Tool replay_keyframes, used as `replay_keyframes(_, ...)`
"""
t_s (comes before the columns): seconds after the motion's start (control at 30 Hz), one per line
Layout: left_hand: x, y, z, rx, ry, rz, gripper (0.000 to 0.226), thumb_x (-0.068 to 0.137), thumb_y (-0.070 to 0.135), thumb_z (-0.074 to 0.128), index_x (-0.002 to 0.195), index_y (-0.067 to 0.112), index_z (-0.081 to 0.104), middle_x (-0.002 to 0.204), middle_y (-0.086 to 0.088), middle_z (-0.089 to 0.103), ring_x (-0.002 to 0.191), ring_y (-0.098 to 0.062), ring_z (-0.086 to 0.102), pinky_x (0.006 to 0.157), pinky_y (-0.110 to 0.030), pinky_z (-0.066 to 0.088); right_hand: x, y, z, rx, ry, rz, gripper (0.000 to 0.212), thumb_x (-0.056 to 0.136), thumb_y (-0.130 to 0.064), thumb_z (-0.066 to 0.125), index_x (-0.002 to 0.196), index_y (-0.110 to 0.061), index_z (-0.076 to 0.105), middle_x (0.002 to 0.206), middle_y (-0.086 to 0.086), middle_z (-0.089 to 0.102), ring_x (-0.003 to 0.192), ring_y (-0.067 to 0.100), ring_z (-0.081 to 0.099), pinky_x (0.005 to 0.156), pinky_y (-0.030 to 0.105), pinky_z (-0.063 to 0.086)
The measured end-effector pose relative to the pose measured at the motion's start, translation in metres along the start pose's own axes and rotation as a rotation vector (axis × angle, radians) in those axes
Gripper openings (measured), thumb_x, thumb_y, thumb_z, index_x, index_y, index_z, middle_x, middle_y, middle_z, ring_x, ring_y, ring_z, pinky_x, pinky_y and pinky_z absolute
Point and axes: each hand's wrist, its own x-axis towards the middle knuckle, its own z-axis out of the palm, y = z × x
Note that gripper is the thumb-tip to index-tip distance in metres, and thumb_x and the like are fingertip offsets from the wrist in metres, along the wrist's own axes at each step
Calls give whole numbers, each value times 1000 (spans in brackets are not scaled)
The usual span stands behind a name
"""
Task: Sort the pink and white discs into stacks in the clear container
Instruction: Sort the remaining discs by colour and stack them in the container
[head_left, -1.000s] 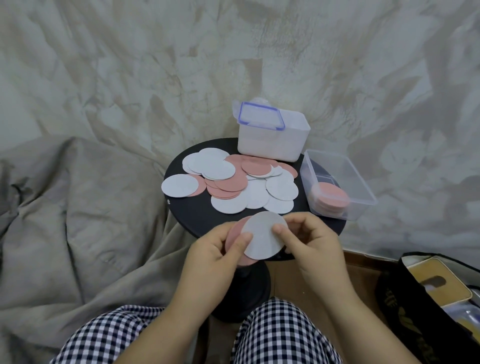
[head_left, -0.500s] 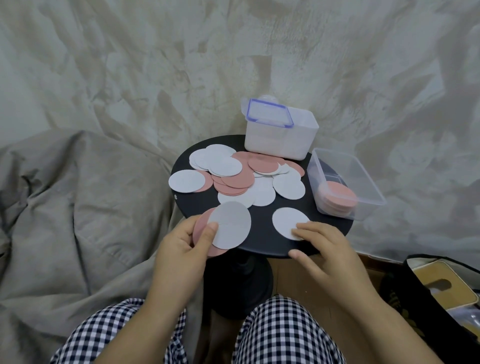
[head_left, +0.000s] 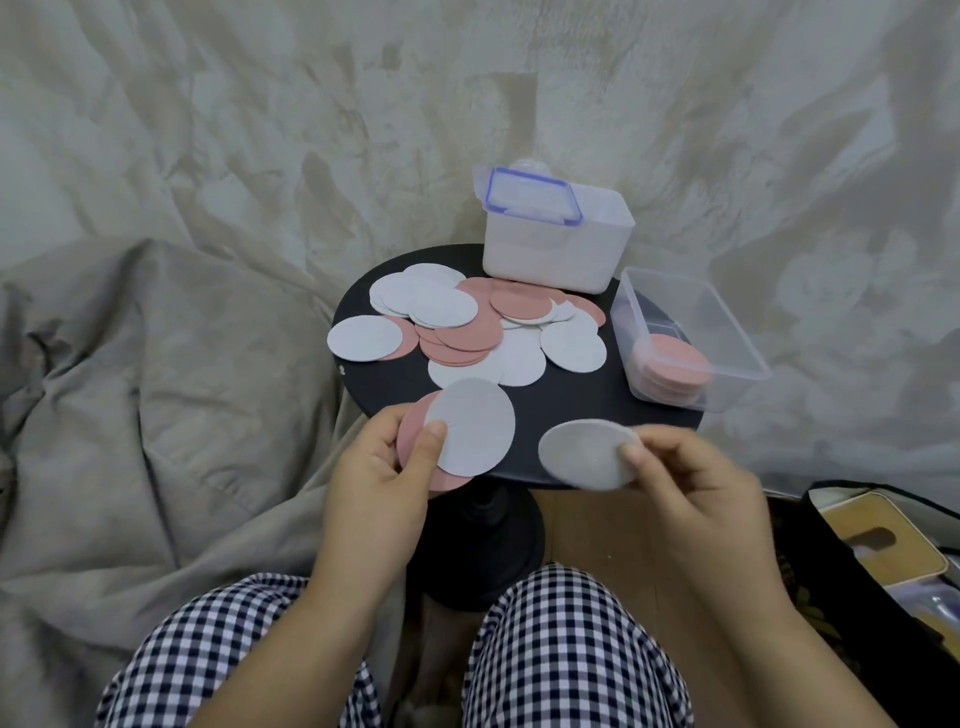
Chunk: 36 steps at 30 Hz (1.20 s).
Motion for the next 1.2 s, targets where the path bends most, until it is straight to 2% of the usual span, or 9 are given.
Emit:
replay_keyframes(0.1,-4,2,7,-55,-41,-38,12,90,25,57,99,26,66,96,7,72,93,-12,67,84,-37,53,3,-10,4,271,35,213,11,85,-13,58,83,-21,65,73,-15,70,67,-2,63,57,9,49)
replay_keyframes(0.2,-12,9,17,-115,-120,-11,15,87,30,62,100,24,66,97,6,73,95,-14,67,86,-43,53,7,-14,17,455,-22,360,7,86,-12,56,85,-11,63,72,-5,71,66,6,66,54,16,52)
replay_keyframes(0.4,-12,12,28,-140,-184,42,26,78,42,63,101,30,67,101,6,72,97,-16,67,87,-47,52,10,-14,29,493,31,389,7,90,-12,53,92,-10,60,70,-11,70,66,1,65,55,12,51)
replay_keyframes(0.57,-8,18,35,-98,-246,94,26,84,33,56,108,29,64,105,10,70,101,-11,64,88,-40,52,13,-15,31,518,72,367,14,89,-12,56,101,-20,59,79,-7,73,72,2,67,57,13,51)
replay_keyframes(0.67,-2,19,43,-27,-240,166,25,89,35,45,109,33,60,106,17,66,102,-3,61,87,-25,49,15,-16,31,579,37,348,31,85,-10,59,112,-25,60,97,-10,73,90,4,67,73,18,55)
replay_keyframes(0.73,0,20,50,34,-195,213,23,91,34,39,107,34,56,105,20,63,100,2,58,82,-13,45,16,-16,32,535,41,283,33,83,-9,61,109,-28,62,99,-17,71,94,0,65,78,14,52)
replay_keyframes(0.87,7,18,57,213,-199,269,30,90,45,35,116,37,46,113,18,57,106,1,52,86,-12,41,17,-15,28,288,150,94,33,79,-19,64,106,-38,62,98,-31,66,96,-7,61,80,8,46)
replay_keyframes(1.0,16,14,51,282,-199,301,27,91,32,53,112,48,45,99,17,63,90,1,59,75,-10,46,19,-8,24,93,159,-26,36,78,-20,63,106,-43,58,98,-37,61,95,-10,58,79,3,42)
replay_keyframes(1.2,19,5,49,281,-186,350,19,89,22,59,100,36,63,99,24,66,93,6,61,79,-10,47,20,12,28,17,134,-76,41,81,-10,66,113,-34,57,100,-20,63,97,-6,57,82,4,41)
